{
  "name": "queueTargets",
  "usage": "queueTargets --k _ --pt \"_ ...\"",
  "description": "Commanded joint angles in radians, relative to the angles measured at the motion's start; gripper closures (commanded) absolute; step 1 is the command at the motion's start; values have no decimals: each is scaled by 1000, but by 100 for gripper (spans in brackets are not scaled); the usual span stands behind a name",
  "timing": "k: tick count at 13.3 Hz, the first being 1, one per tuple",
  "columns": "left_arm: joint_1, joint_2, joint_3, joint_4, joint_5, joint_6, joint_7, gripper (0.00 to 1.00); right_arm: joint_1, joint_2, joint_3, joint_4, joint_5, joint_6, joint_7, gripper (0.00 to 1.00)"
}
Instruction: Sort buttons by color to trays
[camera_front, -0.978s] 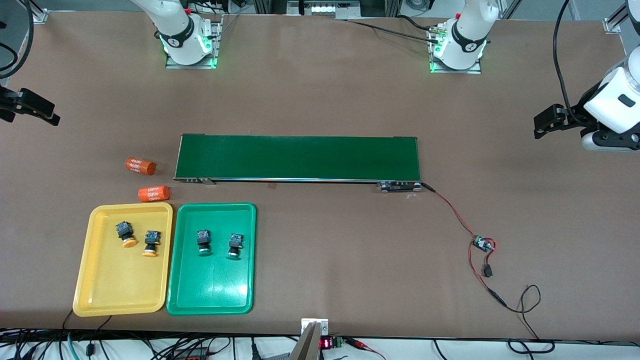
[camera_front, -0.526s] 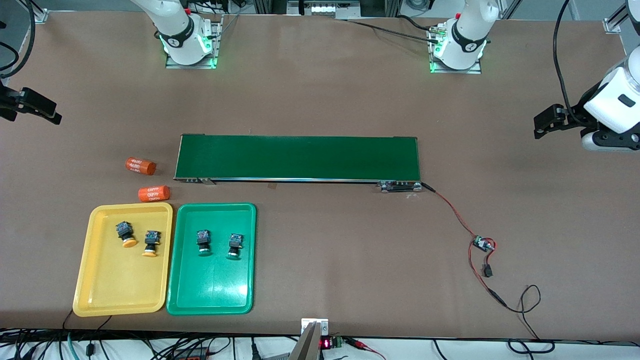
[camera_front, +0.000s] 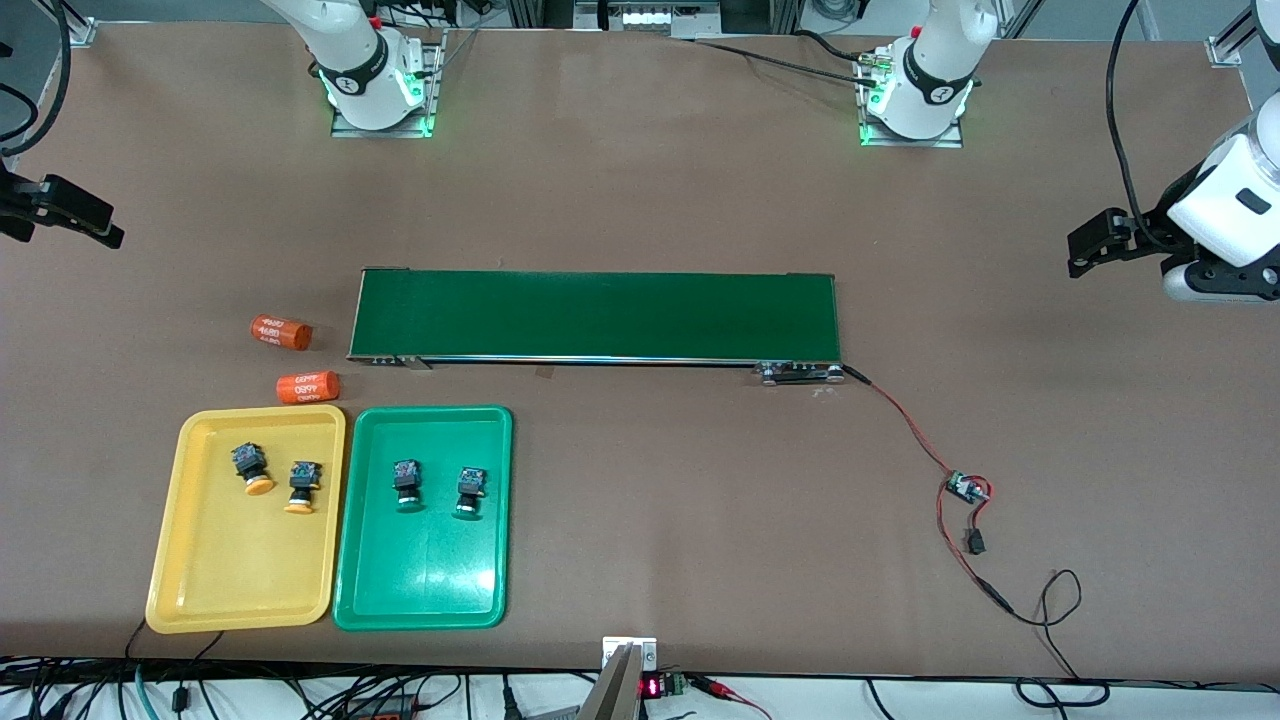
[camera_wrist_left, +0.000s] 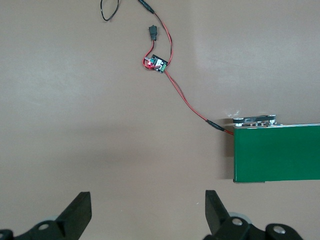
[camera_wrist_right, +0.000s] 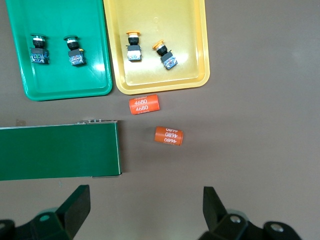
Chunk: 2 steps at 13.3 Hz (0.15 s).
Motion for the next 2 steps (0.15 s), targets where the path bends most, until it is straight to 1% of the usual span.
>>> queueTargets --k 1,2 --pt "0 13 1 31 12 -22 4 0 4 -19 -5 -8 12 -12 -1 0" --pt "0 13 3 31 12 -22 4 0 4 -19 -5 -8 12 -12 -1 0"
